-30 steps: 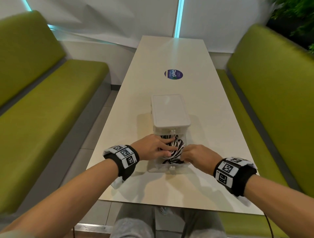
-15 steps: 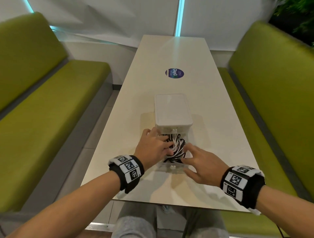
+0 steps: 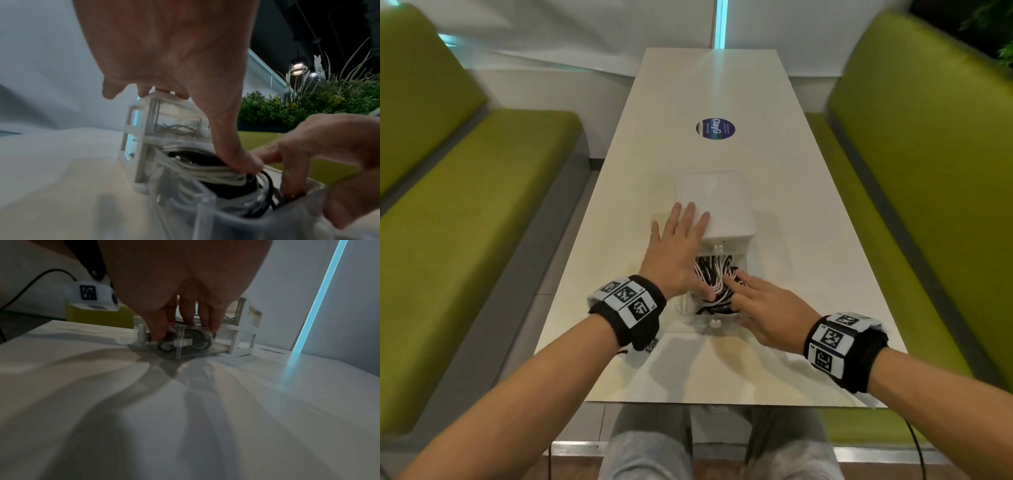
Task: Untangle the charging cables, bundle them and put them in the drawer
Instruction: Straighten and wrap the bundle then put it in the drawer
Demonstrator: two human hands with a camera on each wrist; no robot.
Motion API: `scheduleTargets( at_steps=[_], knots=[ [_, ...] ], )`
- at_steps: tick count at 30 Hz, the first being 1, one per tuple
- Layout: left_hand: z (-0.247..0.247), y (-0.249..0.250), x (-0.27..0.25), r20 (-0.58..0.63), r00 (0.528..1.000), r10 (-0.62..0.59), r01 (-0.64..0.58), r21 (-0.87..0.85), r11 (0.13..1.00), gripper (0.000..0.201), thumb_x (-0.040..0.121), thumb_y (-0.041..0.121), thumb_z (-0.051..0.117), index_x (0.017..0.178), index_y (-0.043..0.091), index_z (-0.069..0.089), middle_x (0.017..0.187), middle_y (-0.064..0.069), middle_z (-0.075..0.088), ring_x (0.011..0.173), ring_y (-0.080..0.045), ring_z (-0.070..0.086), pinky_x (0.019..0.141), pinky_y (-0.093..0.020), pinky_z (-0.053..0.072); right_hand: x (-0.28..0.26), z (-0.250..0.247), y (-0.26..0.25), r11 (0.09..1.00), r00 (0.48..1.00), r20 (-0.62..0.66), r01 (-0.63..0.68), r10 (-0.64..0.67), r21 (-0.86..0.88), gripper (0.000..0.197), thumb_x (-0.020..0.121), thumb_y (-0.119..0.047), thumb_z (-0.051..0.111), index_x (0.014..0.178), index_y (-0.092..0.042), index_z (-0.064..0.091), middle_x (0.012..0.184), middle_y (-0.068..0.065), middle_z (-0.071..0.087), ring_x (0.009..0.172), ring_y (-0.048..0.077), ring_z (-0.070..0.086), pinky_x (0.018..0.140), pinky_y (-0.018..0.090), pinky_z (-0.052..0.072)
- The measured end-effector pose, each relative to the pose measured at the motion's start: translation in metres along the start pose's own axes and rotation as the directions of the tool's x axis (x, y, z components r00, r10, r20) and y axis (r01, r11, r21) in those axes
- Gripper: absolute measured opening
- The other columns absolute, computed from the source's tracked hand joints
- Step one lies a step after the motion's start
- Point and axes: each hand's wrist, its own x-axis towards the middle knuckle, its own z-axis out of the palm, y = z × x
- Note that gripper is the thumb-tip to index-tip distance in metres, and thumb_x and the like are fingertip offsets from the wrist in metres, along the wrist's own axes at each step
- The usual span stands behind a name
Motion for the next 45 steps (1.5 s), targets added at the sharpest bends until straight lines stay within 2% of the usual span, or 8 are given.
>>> scheduleTargets(
  at_steps=[5,9,12,18,24,32,37,45],
  knots=[
    [0.004,-0.012,0.006,-0.050,0.996,0.074,-0.072,0.047,0.996,0.126,0.060,0.070,0.074,0.154,0.029,0.001,0.163,0.000,-0.006,0.149,-0.024,-0.012,0.117,-0.060,0.008,0.003,0.006,-0.007,0.997,0.997,0.039,-0.063,0.065,-0.041,0.080,0.092,-0.025,0.063,0.154,-0.018,0.013,0.155,0.015,0.033,0.142,0.035,0.032,0.106,0.042,0.045],
    [0.007,-0.019,0.006,-0.110,0.988,0.112,-0.112,-0.001,0.994,0.125,0.055,0.071,0.076,0.153,0.027,0.013,0.163,-0.001,0.006,0.150,-0.024,-0.004,0.117,-0.056,0.007,0.005,0.024,-0.003,0.983,0.997,-0.037,-0.073,0.067,-0.167,0.070,0.095,-0.043,0.047,0.154,-0.016,0.021,0.161,0.017,0.011,0.143,0.038,0.030,0.109,0.049,0.037],
    [0.007,-0.020,0.011,-0.144,0.977,0.157,-0.165,-0.042,0.985,0.116,0.055,0.064,0.080,0.149,0.021,0.029,0.159,-0.007,0.020,0.150,-0.027,0.003,0.118,-0.056,0.009,0.010,0.025,0.006,0.961,0.993,-0.117,-0.017,-0.016,-0.277,0.057,0.100,-0.042,0.031,0.149,-0.012,0.034,0.157,0.010,0.031,0.134,0.037,0.043,0.102,0.052,0.044],
    [0.008,-0.022,0.020,-0.192,0.969,0.156,-0.198,-0.223,0.955,0.105,0.055,0.050,0.087,0.142,0.015,0.040,0.154,-0.012,0.029,0.148,-0.029,0.011,0.117,-0.049,0.025,0.019,0.022,0.014,0.922,0.979,-0.202,-0.059,-0.022,-0.382,0.062,0.090,-0.041,0.059,0.144,-0.015,0.042,0.143,0.012,0.042,0.118,0.037,0.047,0.086,0.049,0.045],
    [0.021,-0.025,0.020,-0.321,0.936,0.148,-0.235,-0.252,0.939,0.089,0.060,0.039,0.088,0.136,0.011,0.049,0.149,-0.014,0.038,0.145,-0.032,0.024,0.111,-0.045,0.036,0.021,0.016,0.015,0.910,0.970,-0.239,-0.130,0.035,-0.393,0.058,0.092,-0.041,0.057,0.144,-0.021,0.041,0.136,0.015,0.043,0.107,0.036,0.049,0.077,0.047,0.045],
    [0.020,-0.027,0.022,-0.273,0.951,0.148,-0.223,-0.270,0.937,0.092,0.062,0.049,0.084,0.139,0.018,0.045,0.151,-0.009,0.035,0.147,-0.025,0.019,0.106,-0.047,0.042,0.010,0.018,0.022,0.953,0.933,-0.354,-0.055,-0.057,-0.299,0.018,0.075,-0.011,0.082,0.087,-0.011,0.068,0.094,0.004,0.063,0.088,0.029,0.056,0.069,0.037,0.044],
    [0.013,-0.024,0.022,-0.218,0.968,0.128,-0.173,-0.204,0.963,0.093,0.060,0.051,0.084,0.137,0.021,0.042,0.158,0.002,0.022,0.148,-0.018,0.011,0.088,-0.040,0.054,0.017,0.000,0.023,0.973,0.961,-0.277,-0.054,-0.011,-0.225,0.011,0.076,-0.024,0.080,0.079,-0.016,0.073,0.124,0.012,0.060,0.114,0.031,0.047,0.084,0.043,0.047],
    [0.003,-0.021,0.036,-0.194,0.971,0.143,-0.163,-0.093,0.982,0.119,0.049,0.046,0.090,0.148,0.020,0.030,0.152,-0.004,0.037,0.138,-0.030,0.029,0.107,-0.044,0.036,0.024,-0.007,0.020,0.947,0.965,-0.254,-0.141,0.066,-0.288,0.011,0.075,-0.026,0.080,0.071,-0.023,0.070,0.130,0.011,0.049,0.111,0.035,0.040,0.082,0.046,0.039]
  ],
)
